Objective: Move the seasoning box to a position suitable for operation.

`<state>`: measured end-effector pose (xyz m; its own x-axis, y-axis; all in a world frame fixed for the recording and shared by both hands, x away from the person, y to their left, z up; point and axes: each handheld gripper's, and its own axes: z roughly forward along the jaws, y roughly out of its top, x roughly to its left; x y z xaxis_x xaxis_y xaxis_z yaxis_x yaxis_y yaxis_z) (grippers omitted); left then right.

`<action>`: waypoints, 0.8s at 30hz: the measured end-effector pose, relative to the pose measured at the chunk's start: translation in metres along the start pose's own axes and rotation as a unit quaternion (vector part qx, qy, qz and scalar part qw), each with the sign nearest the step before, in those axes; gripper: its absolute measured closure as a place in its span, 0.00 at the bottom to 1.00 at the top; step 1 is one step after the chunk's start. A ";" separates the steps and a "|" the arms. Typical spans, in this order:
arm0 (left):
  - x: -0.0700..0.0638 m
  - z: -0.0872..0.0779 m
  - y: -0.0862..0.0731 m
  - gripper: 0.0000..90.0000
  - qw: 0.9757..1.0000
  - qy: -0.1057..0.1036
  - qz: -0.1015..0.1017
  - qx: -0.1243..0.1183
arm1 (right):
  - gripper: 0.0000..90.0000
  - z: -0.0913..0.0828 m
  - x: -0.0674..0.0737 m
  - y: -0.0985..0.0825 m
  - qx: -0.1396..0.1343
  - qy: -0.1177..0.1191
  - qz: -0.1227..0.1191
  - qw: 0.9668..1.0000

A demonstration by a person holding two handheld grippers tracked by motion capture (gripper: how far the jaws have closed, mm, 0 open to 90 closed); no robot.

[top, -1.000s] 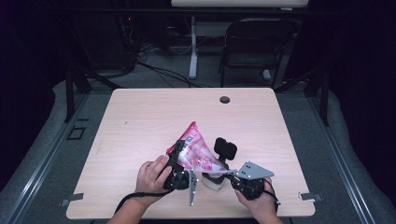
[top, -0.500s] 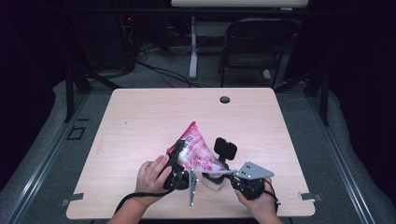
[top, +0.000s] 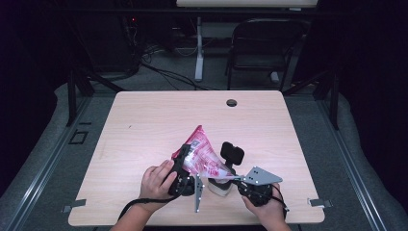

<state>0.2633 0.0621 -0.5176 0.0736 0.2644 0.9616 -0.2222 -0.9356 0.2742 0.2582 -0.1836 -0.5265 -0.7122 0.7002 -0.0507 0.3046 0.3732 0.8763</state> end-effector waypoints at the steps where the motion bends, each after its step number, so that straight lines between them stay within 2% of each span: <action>1: 0.000 0.000 0.000 0.73 1.000 0.000 0.000 0.000 | 0.99 0.000 0.000 0.000 0.000 0.000 0.000 1.000; 24: 0.001 0.000 0.000 0.73 1.000 0.004 0.003 -0.003 | 0.99 0.000 0.000 0.000 -0.001 -0.001 0.001 1.000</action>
<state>0.2628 0.0621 -0.5168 0.0652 0.2604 0.9633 -0.2293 -0.9356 0.2685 0.2583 -0.1836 -0.5266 -0.7108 0.7016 -0.0500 0.3040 0.3705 0.8776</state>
